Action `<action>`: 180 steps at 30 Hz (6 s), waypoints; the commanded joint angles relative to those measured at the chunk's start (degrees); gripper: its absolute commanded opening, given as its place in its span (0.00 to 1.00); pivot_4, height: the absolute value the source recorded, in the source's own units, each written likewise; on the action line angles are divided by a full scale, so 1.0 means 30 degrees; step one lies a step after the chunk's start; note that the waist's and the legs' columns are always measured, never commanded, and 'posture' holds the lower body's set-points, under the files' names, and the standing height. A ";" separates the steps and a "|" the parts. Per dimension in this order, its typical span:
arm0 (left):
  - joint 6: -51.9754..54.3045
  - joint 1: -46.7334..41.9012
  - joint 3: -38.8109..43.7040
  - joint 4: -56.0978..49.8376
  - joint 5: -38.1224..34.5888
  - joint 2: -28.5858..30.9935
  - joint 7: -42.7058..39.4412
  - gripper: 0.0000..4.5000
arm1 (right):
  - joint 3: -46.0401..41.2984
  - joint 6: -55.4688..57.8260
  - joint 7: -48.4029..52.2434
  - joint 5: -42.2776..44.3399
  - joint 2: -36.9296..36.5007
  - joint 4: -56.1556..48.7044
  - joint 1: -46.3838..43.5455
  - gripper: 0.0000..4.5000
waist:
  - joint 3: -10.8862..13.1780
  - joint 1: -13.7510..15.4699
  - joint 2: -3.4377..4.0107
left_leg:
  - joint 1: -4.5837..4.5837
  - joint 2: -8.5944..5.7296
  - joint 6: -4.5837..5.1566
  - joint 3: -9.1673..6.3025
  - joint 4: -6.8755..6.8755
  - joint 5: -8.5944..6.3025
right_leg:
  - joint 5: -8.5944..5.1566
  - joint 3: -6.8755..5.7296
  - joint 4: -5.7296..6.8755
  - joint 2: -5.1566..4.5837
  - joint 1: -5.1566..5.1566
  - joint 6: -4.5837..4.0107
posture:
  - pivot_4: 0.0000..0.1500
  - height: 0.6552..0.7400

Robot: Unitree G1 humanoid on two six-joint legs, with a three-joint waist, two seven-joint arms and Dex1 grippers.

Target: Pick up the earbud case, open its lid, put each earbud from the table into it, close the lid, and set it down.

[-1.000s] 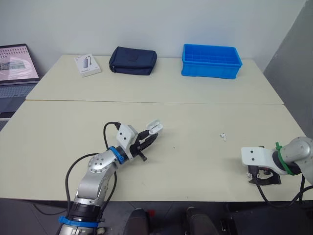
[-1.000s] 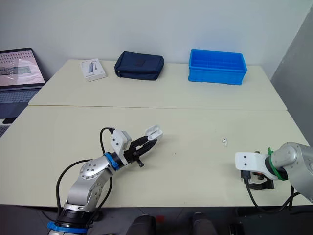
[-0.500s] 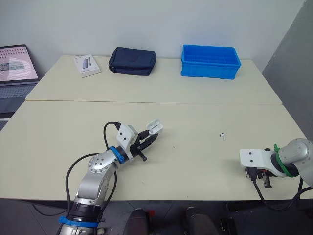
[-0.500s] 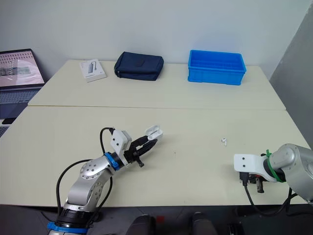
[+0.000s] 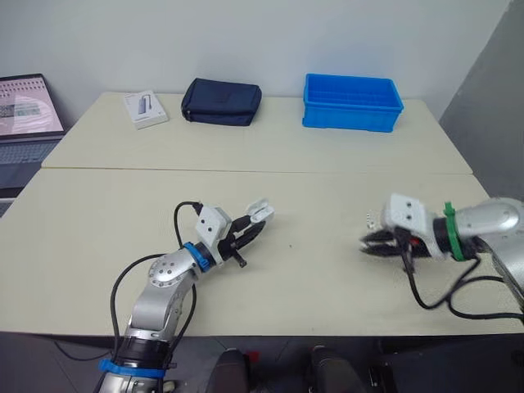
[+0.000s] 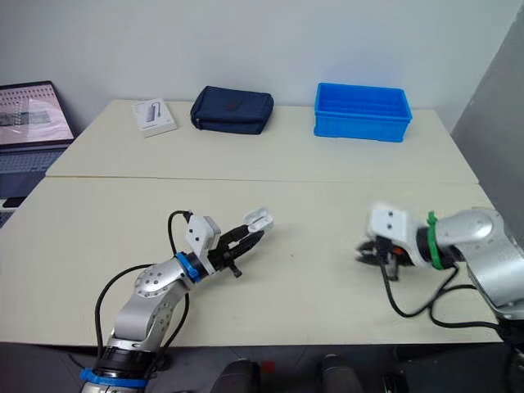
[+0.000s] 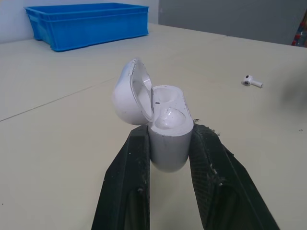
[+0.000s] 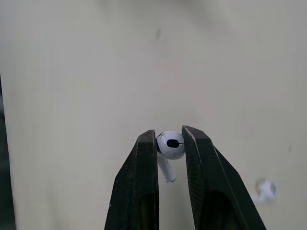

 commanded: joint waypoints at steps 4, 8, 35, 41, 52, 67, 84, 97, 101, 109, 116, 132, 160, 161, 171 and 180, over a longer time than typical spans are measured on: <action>-0.0392 -0.0757 -0.0045 -0.0368 -0.0667 -0.0533 -0.0265 0.17 | -0.2368 0.0814 -0.5897 0.2726 0.7293 -0.0140 -0.1392 0.08 | -0.0002 0.0013 -0.0003 | -0.0038 0.0000 0.0000 -0.0005 0.0008 0.0000 | 0.0002 -0.0003 0.0002 0.0001 -0.0014 0.0000 | 1.00 0.95; -0.0017 -0.0981 -0.0231 -0.0561 -0.1076 -0.0841 -0.0579 0.17 | -0.2001 -0.0435 -0.9105 0.2887 1.1656 0.0517 -0.1308 0.08 | -0.0004 0.0018 0.0000 | -0.0075 0.0005 0.0002 -0.0031 0.0002 0.0001 | 0.0003 -0.0028 0.0008 0.0006 -0.0040 -0.0002 | 1.00 0.95; 0.1251 -0.2171 -0.0515 -0.0714 -0.1776 -0.1351 -0.0819 0.17 | 0.1639 -0.6494 -1.2737 0.1550 1.5615 0.3463 0.1929 0.08 | -0.0005 -0.0047 0.0003 | -0.0091 0.0010 0.0005 -0.0045 0.0004 0.0003 | 0.0003 -0.0038 0.0011 0.0013 -0.0057 -0.0004 | 1.00 0.95; 0.1279 -0.2193 -0.0493 -0.0675 -0.1736 -0.1440 -0.0862 0.17 | 0.1908 -0.6938 -1.2923 0.1404 1.5594 0.3745 0.2114 0.08 | -0.0005 -0.0047 0.0003 | -0.0094 0.0010 0.0005 -0.0042 0.0001 0.0002 | 0.0002 -0.0036 0.0007 0.0013 -0.0058 -0.0003 | 1.00 0.95; 0.1206 -0.2177 -0.0452 -0.0692 -0.1730 -0.1479 -0.0808 0.17 | 0.3143 -0.6527 -1.3293 0.1727 1.6389 0.3297 0.3251 0.08 | -0.0005 -0.0049 0.0003 | -0.0093 0.0013 0.0005 -0.0048 -0.0004 0.0002 | 0.0002 -0.0039 0.0007 0.0015 -0.0059 -0.0003 | 1.00 0.95; 0.1131 -0.1916 -0.0477 -0.0814 -0.1641 -0.1395 -0.0722 0.17 | 0.2331 -0.5918 -1.3743 0.1740 1.4908 0.0757 0.3449 0.69 | -0.0005 -0.0036 0.0003 | -0.0101 0.0010 0.0005 -0.0045 -0.0001 0.0002 | 0.0000 -0.0037 0.0000 0.0011 -0.0063 -0.0004 | 1.00 0.95; -0.0104 -0.2216 -0.0329 0.0576 -0.0968 -0.1157 -0.0779 0.17 | -0.9232 -0.4304 -0.8437 0.4442 0.3376 -0.3604 1.1423 0.69 | -0.0004 0.0132 0.0001 | -0.0122 -0.0001 0.0008 -0.0038 -0.0018 -0.0001 | -0.0006 -0.0043 -0.0066 0.0001 -0.0053 0.0000 | 1.00 0.95; -0.0698 -0.1832 -0.0456 0.0735 -0.0660 -0.0979 -0.0878 0.17 | -1.3459 -0.8262 -0.5937 0.3207 0.3486 -0.0297 1.8486 1.00 | -0.0009 -0.0028 0.0009 | -0.0076 -0.0002 0.0007 -0.0025 0.0008 0.0000 | -0.0008 -0.0014 -0.0056 0.0002 -0.0030 -0.0034 | 1.00 0.95; -0.0790 -0.1892 -0.0481 0.0873 -0.0584 -0.0914 -0.0903 0.17 | -1.2104 -0.7605 -0.6724 0.3232 0.3183 -0.1158 1.7075 1.00 | -0.0009 -0.0047 0.0009 | -0.0079 -0.0003 0.0006 -0.0023 0.0007 -0.0001 | 0.0001 -0.0010 -0.0059 0.0002 -0.0028 -0.0020 | 1.00 0.95; -0.0950 -0.1841 -0.0699 0.0997 -0.0452 -0.0980 -0.1123 0.17 | -0.6692 -0.5763 -1.0155 0.0974 0.3507 0.0286 1.1325 1.00 | -0.0007 0.0002 0.0007 | -0.0089 -0.0005 0.0007 -0.0034 0.0004 0.0000 | 0.0005 -0.0024 -0.0058 0.0005 -0.0031 -0.0012 | 1.00 0.95; -0.1011 -0.1911 -0.0739 0.1099 -0.0334 -0.0996 -0.1146 0.17 | -0.4492 -0.4847 -1.2557 -0.0065 0.5615 0.3936 0.6304 1.00 | -0.0008 0.0009 0.0010 | -0.0097 -0.0003 0.0007 -0.0035 -0.0002 0.0000 | 0.0005 -0.0027 -0.0057 0.0010 -0.0035 -0.0009 | 1.00 0.95; -0.0507 -0.1874 -0.0808 0.0459 -0.0375 -0.0937 -0.0978 0.17 | -0.2330 -0.5077 -1.4461 -0.2038 0.7867 0.7483 0.4700 0.63 | -0.0012 0.0001 0.0015 | -0.0080 0.0000 0.0009 -0.0029 0.0008 0.0002 | 0.0004 -0.0019 -0.0007 0.0013 -0.0038 -0.0006 | 1.00 0.95; 0.0970 0.0067 -0.0782 -0.2231 -0.0616 -0.0603 -0.0160 0.17 | 0.2089 -1.9588 0.5463 -0.3786 -0.5731 0.9771 0.4902 0.09 | 0.0007 0.0005 0.0034 | -0.0084 -0.0004 0.0011 -0.0008 0.0013 0.0001 | 0.0005 -0.0020 -0.0056 -0.0004 -0.0031 0.0002 | 1.00 0.95; 0.1029 0.0150 -0.0771 -0.2333 -0.0622 -0.0576 -0.0148 0.17 | 0.2265 -2.0349 0.5702 -0.4025 -0.5719 1.0278 0.4712 0.09 | 0.0007 -0.0001 0.0034 | -0.0083 -0.0004 0.0011 -0.0005 0.0015 0.0002 | 0.0005 -0.0016 -0.0056 -0.0003 -0.0029 0.0003 | 1.00 0.95; 0.1408 0.0455 -0.0697 -0.2835 -0.0681 -0.0400 -0.0059 0.17 | 0.2867 -2.2168 0.7239 -0.4609 -0.5855 1.2217 0.4252 0.09 | 0.0007 0.0018 0.0036 | -0.0039 -0.0003 0.0007 -0.0005 0.0017 0.0003 | 0.0004 -0.0010 -0.0019 -0.0001 -0.0005 -0.0002 | 1.00 0.95; 0.1529 0.0465 -0.0747 -0.2893 -0.0729 -0.0362 -0.0012 0.17 | 0.2702 -2.1668 0.6813 -0.4579 -0.5535 1.2491 0.4383 0.25 | 0.0006 0.0030 0.0036 | -0.0016 -0.0005 0.0006 0.0002 0.0022 0.0004 | 0.0005 -0.0003 -0.0016 -0.0006 0.0016 -0.0001 | 1.00 0.95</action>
